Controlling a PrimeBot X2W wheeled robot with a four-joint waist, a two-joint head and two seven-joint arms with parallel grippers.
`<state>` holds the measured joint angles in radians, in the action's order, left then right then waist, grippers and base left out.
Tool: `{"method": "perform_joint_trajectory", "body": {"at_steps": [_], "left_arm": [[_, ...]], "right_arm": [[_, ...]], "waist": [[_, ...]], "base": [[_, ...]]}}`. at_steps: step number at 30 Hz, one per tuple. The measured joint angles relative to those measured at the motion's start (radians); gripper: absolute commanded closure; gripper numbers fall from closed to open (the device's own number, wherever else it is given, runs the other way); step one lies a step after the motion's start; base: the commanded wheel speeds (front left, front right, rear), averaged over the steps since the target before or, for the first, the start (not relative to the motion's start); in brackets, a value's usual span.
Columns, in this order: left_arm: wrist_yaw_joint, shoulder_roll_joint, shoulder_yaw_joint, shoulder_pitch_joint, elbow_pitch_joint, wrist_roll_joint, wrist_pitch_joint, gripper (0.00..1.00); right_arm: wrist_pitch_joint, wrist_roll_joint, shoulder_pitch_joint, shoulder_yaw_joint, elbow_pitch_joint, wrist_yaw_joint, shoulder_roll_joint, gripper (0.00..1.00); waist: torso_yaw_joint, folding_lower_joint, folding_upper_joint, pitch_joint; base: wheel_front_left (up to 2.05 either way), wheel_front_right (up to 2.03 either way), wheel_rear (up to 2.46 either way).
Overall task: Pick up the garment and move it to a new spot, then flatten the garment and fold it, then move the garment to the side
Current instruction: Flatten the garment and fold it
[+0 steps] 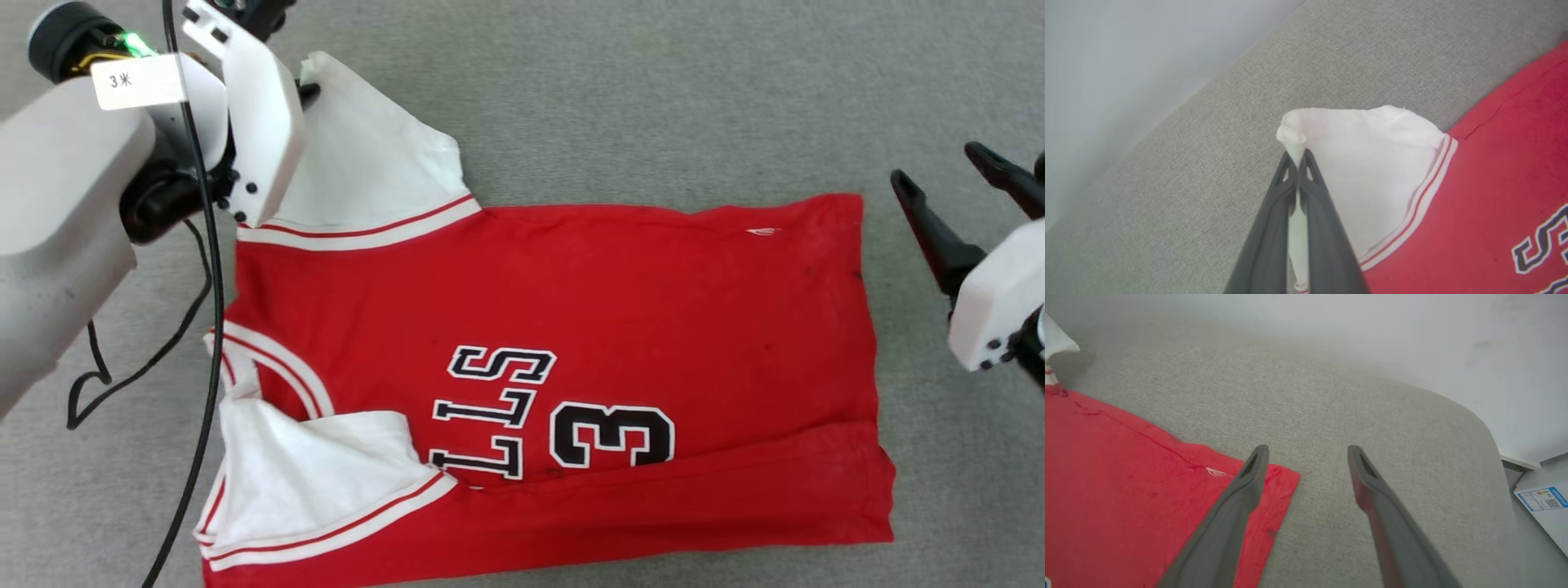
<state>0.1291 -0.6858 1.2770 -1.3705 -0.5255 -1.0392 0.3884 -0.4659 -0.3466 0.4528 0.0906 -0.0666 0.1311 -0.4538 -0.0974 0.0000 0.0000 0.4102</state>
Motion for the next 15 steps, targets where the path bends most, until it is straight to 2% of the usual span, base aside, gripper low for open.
{"method": "perform_joint_trajectory", "body": {"at_steps": [4, 9, 12, 15], "left_arm": [[0.0, 0.001, 0.001, 0.017, 0.032, 0.011, -0.031, 1.0], [0.0, 0.004, 0.002, 0.023, 0.062, 0.018, -0.049, 1.0], [0.0, 0.009, 0.003, 0.02, 0.078, 0.025, -0.058, 1.0], [0.0, 0.011, 0.003, 0.013, 0.084, 0.027, -0.061, 1.0]], "right_arm": [[-0.265, -0.082, 0.074, 0.054, 0.044, 0.0, -0.081, 0.0], [-0.521, -0.158, 0.16, 0.101, 0.114, 0.0, -0.126, 0.0], [-0.612, -0.174, 0.198, 0.105, 0.164, 0.0, -0.123, 0.0], [-0.65, -0.175, 0.227, 0.109, 0.194, 0.0, -0.114, 0.0]], "waist": [[0.031, 0.0, 0.0, -0.011], [0.06, 0.0, 0.0, -0.008], [0.074, 0.0, 0.0, 0.006], [0.084, 0.0, 0.0, 0.018]], "base": [[0.0, 0.0, 0.0], [0.0, 0.0, 0.0], [0.0, 0.0, 0.0], [0.0, 0.0, 0.0]]}}
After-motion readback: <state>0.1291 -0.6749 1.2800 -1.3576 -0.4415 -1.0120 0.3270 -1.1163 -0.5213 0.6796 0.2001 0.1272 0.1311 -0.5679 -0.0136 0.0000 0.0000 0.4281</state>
